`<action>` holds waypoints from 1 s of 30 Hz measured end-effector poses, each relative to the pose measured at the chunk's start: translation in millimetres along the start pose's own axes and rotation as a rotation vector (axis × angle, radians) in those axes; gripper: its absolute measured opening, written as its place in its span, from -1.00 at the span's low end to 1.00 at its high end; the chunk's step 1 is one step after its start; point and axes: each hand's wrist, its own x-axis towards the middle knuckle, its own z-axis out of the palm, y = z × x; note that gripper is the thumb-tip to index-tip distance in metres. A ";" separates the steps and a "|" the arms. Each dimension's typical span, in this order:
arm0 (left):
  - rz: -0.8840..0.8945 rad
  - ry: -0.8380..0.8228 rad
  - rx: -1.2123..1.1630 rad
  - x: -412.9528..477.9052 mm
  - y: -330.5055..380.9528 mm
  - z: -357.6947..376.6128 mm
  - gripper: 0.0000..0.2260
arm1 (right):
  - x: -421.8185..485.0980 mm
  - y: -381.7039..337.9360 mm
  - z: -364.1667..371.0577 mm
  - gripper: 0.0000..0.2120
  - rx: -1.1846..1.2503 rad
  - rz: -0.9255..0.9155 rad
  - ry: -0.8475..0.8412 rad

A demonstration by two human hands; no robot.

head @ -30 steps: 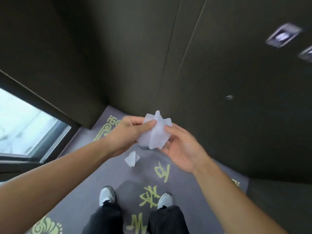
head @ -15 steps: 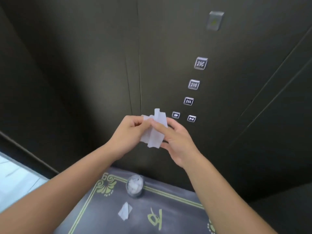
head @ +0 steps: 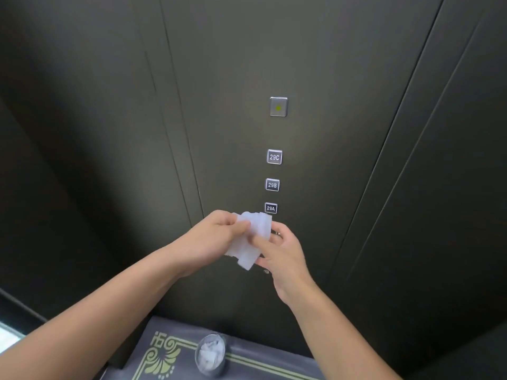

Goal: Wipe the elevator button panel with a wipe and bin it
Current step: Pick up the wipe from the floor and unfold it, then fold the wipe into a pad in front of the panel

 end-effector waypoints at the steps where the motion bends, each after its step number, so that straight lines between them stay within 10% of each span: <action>1: -0.001 0.042 0.085 1.0 2.3 1.2 -0.60 | 4.0 1.0 -7.7 -0.76 0.014 0.016 0.055; 4: -0.026 0.102 0.215 1.6 4.6 -1.7 -0.63 | 13.4 3.6 -30.1 -0.82 0.136 0.125 0.144; 15: -0.230 0.135 -0.598 10.7 -6.7 -25.8 -0.68 | 17.7 -7.4 -51.3 -0.82 0.248 0.196 -0.034; 24: 0.482 0.139 0.613 -18.3 52.8 -6.7 -0.85 | 11.0 -52.9 -4.4 -0.80 0.071 -0.036 -0.056; 27: 0.582 0.020 0.617 -33.2 58.0 -13.4 -0.58 | 7.7 -63.4 4.1 -0.81 0.300 0.051 -0.203; 30: 0.498 0.319 0.240 -41.2 45.2 -43.3 -0.68 | 6.0 -73.7 4.2 -0.77 0.237 -0.023 -0.269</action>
